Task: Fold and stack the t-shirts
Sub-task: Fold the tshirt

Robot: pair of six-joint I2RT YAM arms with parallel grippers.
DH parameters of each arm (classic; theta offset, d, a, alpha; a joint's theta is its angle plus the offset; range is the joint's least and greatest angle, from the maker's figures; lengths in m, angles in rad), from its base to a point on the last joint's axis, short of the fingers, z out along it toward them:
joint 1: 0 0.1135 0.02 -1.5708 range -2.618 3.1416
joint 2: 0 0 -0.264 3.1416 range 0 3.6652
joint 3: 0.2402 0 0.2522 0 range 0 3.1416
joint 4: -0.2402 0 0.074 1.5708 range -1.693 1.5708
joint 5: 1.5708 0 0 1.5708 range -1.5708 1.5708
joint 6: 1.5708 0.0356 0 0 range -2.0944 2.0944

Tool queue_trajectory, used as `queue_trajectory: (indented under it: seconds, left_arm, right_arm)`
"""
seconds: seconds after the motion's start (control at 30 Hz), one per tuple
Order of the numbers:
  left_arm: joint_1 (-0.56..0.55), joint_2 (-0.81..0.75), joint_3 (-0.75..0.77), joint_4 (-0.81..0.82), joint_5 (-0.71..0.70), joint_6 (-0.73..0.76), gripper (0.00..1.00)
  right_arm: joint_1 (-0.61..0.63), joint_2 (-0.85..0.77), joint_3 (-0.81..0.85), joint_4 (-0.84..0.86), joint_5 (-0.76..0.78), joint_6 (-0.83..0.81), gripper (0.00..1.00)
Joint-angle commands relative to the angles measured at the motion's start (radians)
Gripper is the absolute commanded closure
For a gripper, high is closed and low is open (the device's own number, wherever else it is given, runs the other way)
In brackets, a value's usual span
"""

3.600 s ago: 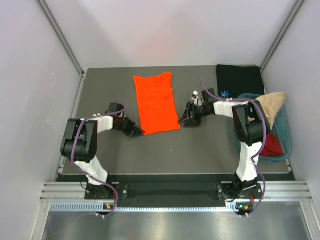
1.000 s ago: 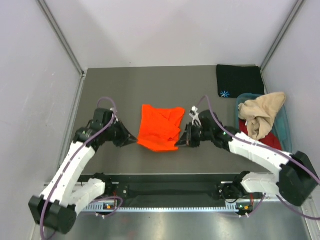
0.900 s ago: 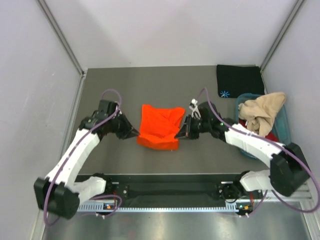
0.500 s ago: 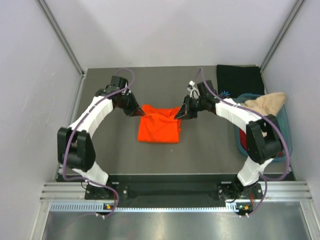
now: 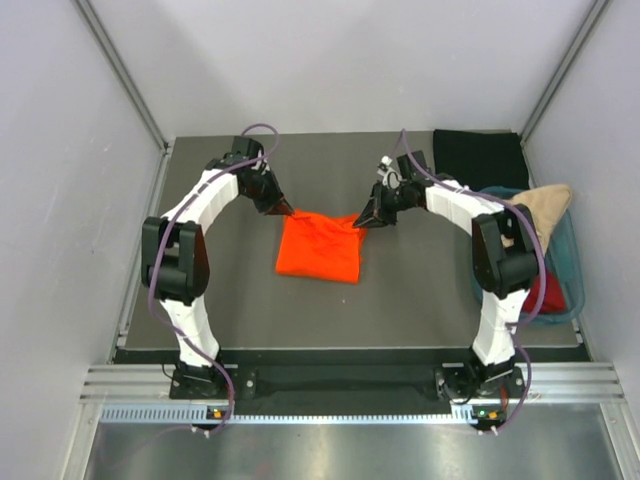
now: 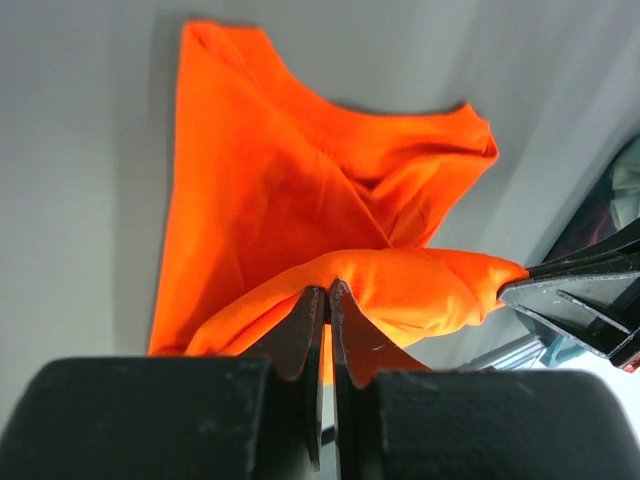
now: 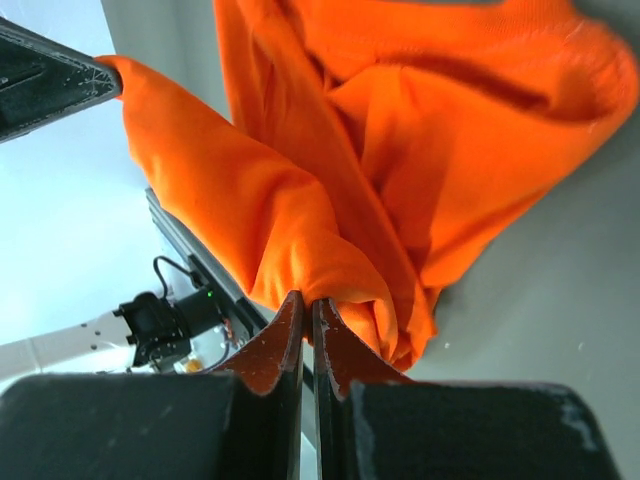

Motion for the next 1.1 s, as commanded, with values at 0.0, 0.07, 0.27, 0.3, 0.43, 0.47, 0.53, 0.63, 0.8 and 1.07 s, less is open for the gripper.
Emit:
queue_trajectory:
  seconds: [0.0, 0.07, 0.27, 0.3, 0.43, 0.47, 0.53, 0.63, 0.8, 1.07]
  left_arm:
    - [0.019, 0.043, 0.072, 0.034, 0.019, 0.032, 1.0]
    - [0.028, 0.066, 0.096, 0.032, 0.024, 0.034, 1.0]
    - [0.037, 0.153, 0.15, 0.044, 0.068, 0.031, 1.0]
    - [0.037, 0.173, 0.157, 0.04, 0.073, 0.029, 1.0]
    - [0.039, 0.205, 0.184, 0.037, 0.07, 0.032, 1.0]
    - [0.039, 0.215, 0.187, 0.041, 0.071, 0.034, 1.0]
    - [0.039, 0.225, 0.197, 0.041, 0.071, 0.032, 1.0]
    - [0.039, 0.251, 0.223, 0.029, 0.067, 0.035, 1.0]
    - [0.039, 0.29, 0.282, 0.006, 0.047, 0.046, 1.0]
    - [0.045, 0.308, 0.305, -0.012, 0.01, 0.046, 1.0]
  right_arm:
    - [-0.014, 0.05, 0.089, 0.011, -0.047, -0.023, 1.0]
    - [-0.018, 0.068, 0.107, 0.007, -0.05, -0.023, 0.99]
    - [-0.03, 0.125, 0.159, -0.004, -0.059, -0.015, 0.99]
    - [-0.033, 0.134, 0.167, -0.005, -0.061, -0.017, 0.99]
    - [-0.044, 0.151, 0.182, -0.012, -0.059, -0.017, 0.99]
    - [-0.045, 0.156, 0.188, -0.013, -0.059, -0.017, 0.99]
    - [-0.053, 0.171, 0.196, -0.018, -0.061, -0.02, 0.99]
    - [-0.061, 0.199, 0.216, -0.03, -0.067, -0.031, 0.97]
    - [-0.067, 0.234, 0.247, -0.036, -0.067, -0.034, 0.96]
    - [-0.071, 0.3, 0.325, -0.038, -0.088, -0.028, 0.91]
